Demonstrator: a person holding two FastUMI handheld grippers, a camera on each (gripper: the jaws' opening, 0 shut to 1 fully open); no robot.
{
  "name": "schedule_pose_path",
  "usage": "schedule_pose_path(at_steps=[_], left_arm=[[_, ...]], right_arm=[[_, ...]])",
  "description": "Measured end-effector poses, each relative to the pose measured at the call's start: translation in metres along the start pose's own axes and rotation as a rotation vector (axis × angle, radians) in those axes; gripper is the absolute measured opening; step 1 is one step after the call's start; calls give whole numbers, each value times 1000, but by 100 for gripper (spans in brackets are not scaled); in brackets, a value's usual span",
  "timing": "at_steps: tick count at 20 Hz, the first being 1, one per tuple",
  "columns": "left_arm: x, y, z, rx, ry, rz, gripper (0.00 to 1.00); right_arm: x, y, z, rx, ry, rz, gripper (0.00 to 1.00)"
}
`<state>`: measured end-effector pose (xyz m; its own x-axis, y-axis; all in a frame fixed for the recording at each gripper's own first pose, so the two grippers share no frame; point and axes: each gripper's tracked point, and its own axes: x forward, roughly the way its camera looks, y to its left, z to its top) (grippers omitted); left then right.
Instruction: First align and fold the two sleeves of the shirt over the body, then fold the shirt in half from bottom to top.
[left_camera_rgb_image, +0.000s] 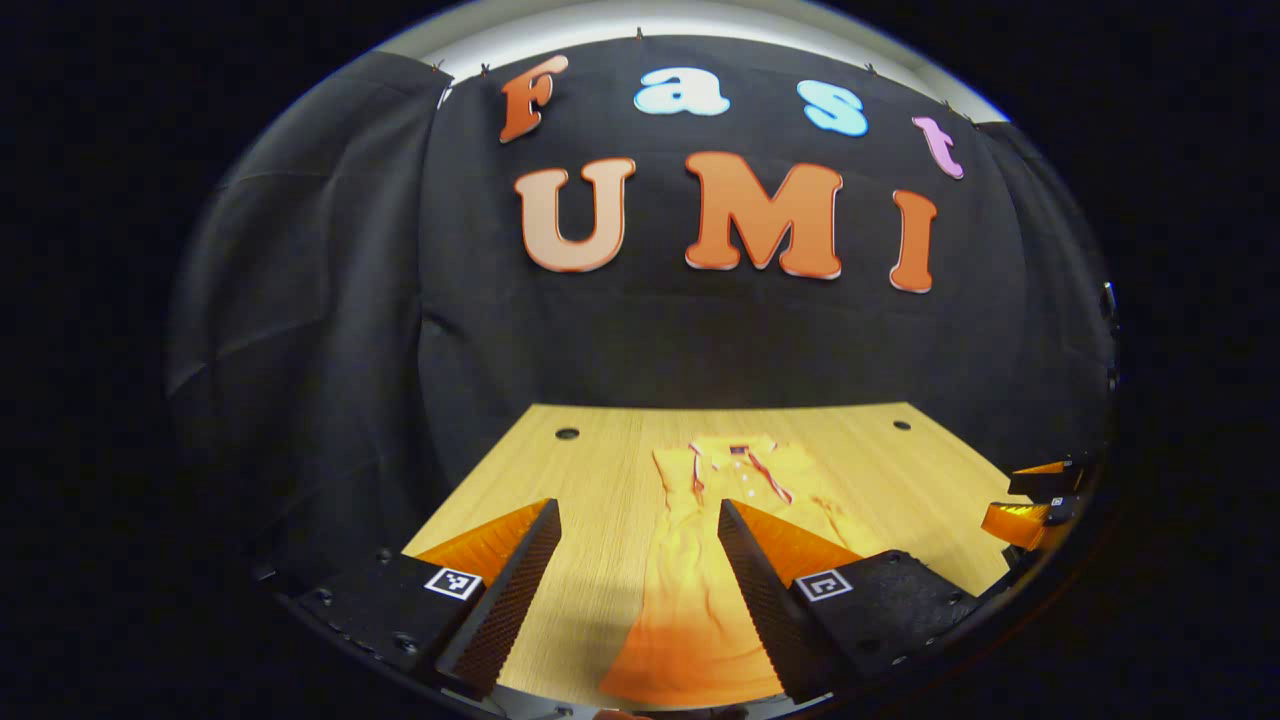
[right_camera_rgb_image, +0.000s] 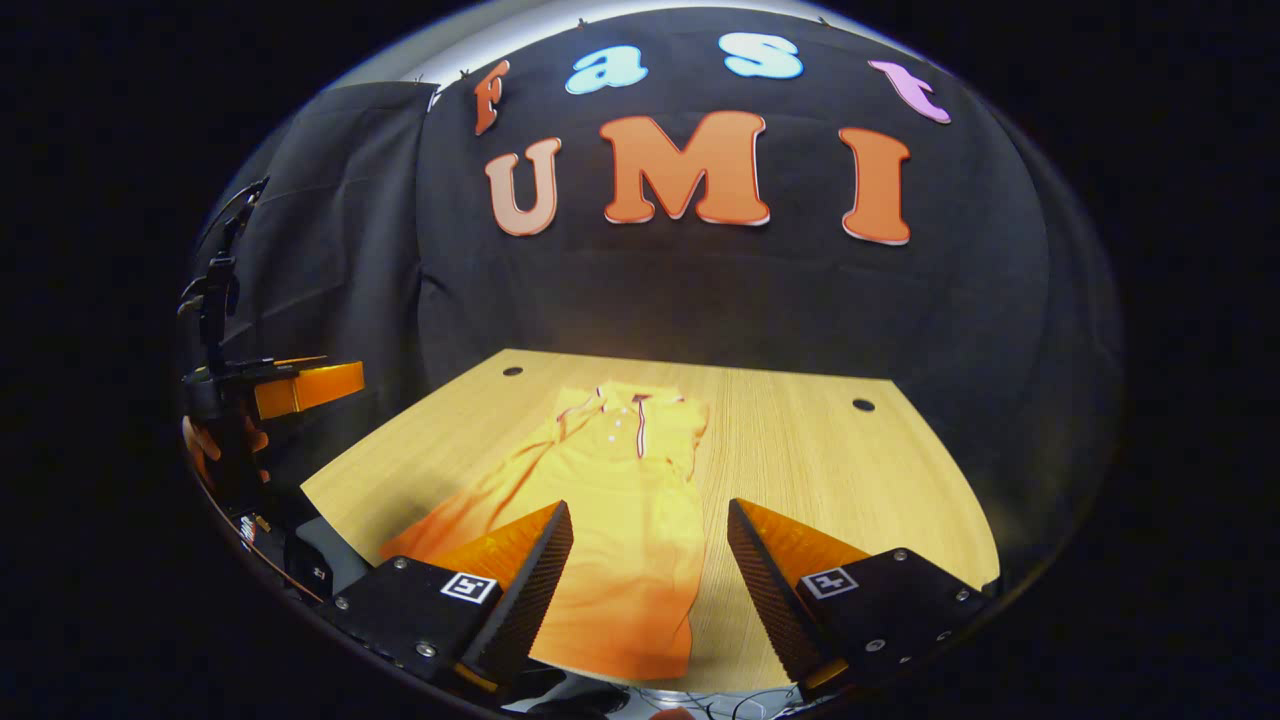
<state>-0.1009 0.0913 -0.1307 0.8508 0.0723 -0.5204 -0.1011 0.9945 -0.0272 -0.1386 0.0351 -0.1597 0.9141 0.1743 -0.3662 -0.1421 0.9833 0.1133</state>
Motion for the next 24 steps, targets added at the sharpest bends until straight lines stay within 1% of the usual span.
schedule_pose_path(at_steps=[2, 4, 8, 10, 14, 17, 18, 20, 22, 23, 24], left_arm=[[6, 2, -21, 8, 85, 8, 98], [11, 2, -38, 18, 188, 0, 98], [13, -1, -47, 68, 324, -29, 98], [16, -4, -52, 81, 390, -50, 98], [13, -3, -62, 99, 527, -68, 98], [9, -4, -55, 117, 579, -66, 99], [6, -1, -70, 123, 584, -64, 98], [1, 3, -88, 117, 600, -67, 98], [0, -1, -98, 101, 604, -85, 99], [0, -5, -104, 93, 615, -89, 99], [7, -7, -103, 78, 589, -93, 99]], right_arm=[[5, -3, -26, 26, 78, -11, 95], [9, -7, -56, 43, 163, -24, 95], [11, -5, -97, 62, 299, -34, 96], [16, -3, -118, 63, 360, -39, 97], [21, -1, -158, 74, 486, -39, 97], [23, 1, -184, 106, 593, -45, 97], [25, 4, -184, 118, 591, -41, 98], [29, 1, -188, 103, 598, -46, 97], [30, 0, -190, 90, 593, -47, 96], [30, 0, -189, 78, 589, -48, 95], [29, 1, -193, 66, 599, -47, 94]])
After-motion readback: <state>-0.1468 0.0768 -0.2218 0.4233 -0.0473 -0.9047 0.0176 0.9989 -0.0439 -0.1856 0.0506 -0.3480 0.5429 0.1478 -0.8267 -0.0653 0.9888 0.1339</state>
